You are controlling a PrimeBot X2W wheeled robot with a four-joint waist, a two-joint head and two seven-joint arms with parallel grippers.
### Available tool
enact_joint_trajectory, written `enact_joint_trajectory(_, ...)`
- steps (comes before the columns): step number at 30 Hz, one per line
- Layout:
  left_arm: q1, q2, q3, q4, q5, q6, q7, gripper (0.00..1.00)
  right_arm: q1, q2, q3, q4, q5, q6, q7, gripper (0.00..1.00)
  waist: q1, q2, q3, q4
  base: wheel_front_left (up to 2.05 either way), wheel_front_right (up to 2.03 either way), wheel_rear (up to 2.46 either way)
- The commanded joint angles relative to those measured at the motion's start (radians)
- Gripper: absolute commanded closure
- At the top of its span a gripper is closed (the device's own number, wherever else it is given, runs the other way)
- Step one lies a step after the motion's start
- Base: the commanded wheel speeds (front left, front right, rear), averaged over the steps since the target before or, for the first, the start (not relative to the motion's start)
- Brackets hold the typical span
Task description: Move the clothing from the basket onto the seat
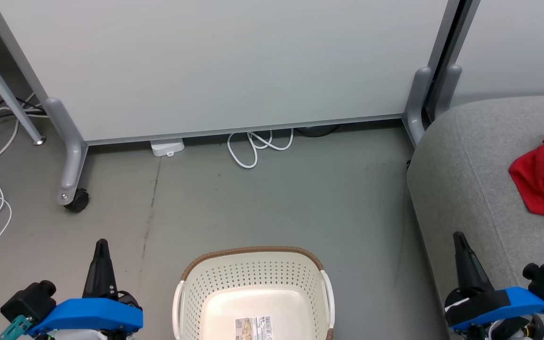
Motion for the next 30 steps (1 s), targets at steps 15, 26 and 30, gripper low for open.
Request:
enact_joint_trajectory(15, -0.040, 0.003, 0.015, -0.035, -0.244, 0.006, 0.059, 1.00, -0.031, -0.001, -0.019, -0.025, 0.246, 0.000, 0.060, 1.00, 0.0000, -0.0001, -0.005, -0.004, 0.00, 0.00, 0.00)
enact_joint_trajectory(26, -0.045, 0.003, 0.021, -0.044, -0.381, 0.008, 0.093, 1.00, -0.036, -0.001, -0.028, -0.030, 0.383, 0.000, 0.094, 1.00, -0.0001, -0.0001, -0.009, -0.007, 0.00, 0.00, 0.00)
enact_joint_trajectory(30, -0.048, 0.003, 0.023, -0.047, -0.427, 0.008, 0.104, 1.00, -0.036, -0.001, -0.031, -0.031, 0.429, 0.000, 0.105, 1.00, -0.0001, -0.0001, -0.011, -0.008, 0.00, 0.00, 0.00)
